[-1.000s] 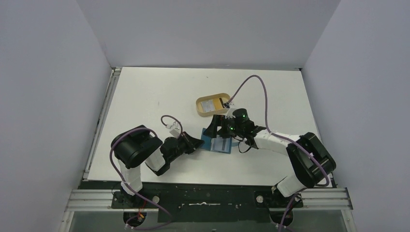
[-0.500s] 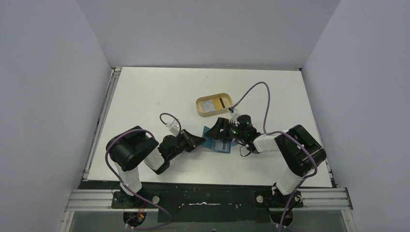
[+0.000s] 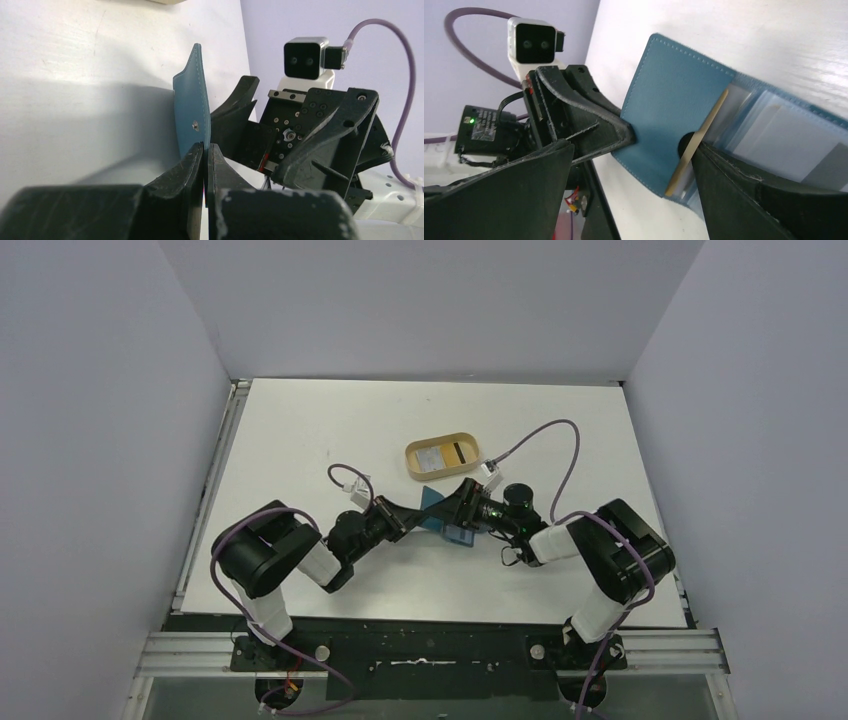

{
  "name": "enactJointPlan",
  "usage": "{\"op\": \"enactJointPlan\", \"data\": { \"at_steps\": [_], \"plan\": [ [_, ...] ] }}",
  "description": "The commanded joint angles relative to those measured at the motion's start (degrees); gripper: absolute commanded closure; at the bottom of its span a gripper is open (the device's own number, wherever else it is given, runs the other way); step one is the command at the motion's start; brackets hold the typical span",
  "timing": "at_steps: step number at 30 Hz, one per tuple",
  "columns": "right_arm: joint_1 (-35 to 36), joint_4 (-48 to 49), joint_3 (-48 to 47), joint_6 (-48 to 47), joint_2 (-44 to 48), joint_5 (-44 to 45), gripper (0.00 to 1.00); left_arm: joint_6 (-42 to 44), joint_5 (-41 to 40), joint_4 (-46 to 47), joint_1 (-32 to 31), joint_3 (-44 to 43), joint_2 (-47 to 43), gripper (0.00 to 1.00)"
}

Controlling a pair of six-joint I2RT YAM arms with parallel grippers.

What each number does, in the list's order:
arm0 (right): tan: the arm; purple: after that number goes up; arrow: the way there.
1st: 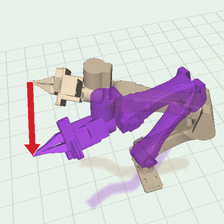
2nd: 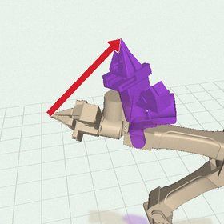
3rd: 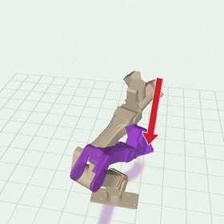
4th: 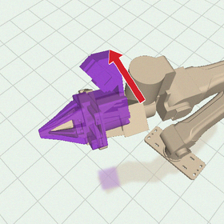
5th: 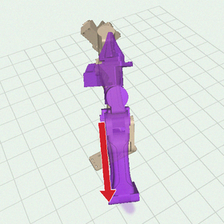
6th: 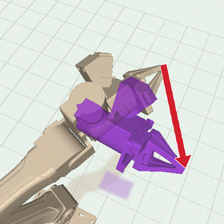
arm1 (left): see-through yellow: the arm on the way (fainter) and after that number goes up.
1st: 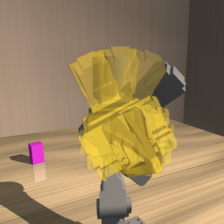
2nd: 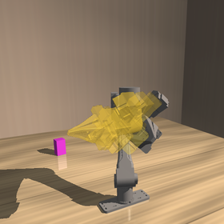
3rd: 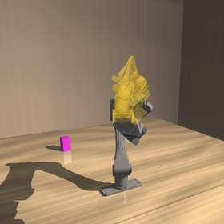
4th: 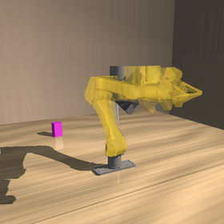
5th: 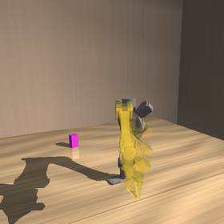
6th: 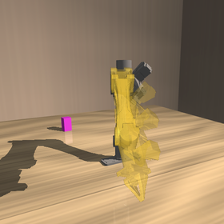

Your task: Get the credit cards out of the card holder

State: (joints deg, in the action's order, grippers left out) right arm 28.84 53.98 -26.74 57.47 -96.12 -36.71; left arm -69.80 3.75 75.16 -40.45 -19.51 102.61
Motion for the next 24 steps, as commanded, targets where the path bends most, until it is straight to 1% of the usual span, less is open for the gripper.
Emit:
{"op": "enactJointPlan", "data": {
  "at_steps": [1, 5, 8, 11, 20, 24],
  "plan": [
    [-0.04, 14.11, 1.83, 5.26, 1.13, -5.42, 0.10, 0.81, 0.75, 5.18, 1.01, -2.47, -3.32, 1.00],
    [-0.62, 22.78, 3.28, 7.98, -1.64, -7.21, 0.12, 0.48, 2.13, 5.18, 2.15, -2.38, -3.74, 1.00],
    [-0.82, 30.64, 3.96, 10.13, -6.13, -7.54, 0.16, -0.29, 3.85, 5.17, 2.85, -2.79, -3.45, 1.00],
    [-0.45, 31.31, 3.21, 9.43, -8.03, -7.77, 0.20, -1.19, 5.69, 5.09, 3.18, -3.20, -2.72, 1.00],
    [-0.50, 31.34, -0.02, 9.96, -7.74, -8.34, 0.21, -2.24, 8.38, 5.00, 3.10, -2.48, -2.45, 1.00],
    [-0.45, 31.49, -0.44, 10.65, -6.17, -8.72, 0.21, -2.82, 9.14, 5.00, 3.14, -2.08, -1.61, 1.00]
  ]
}}
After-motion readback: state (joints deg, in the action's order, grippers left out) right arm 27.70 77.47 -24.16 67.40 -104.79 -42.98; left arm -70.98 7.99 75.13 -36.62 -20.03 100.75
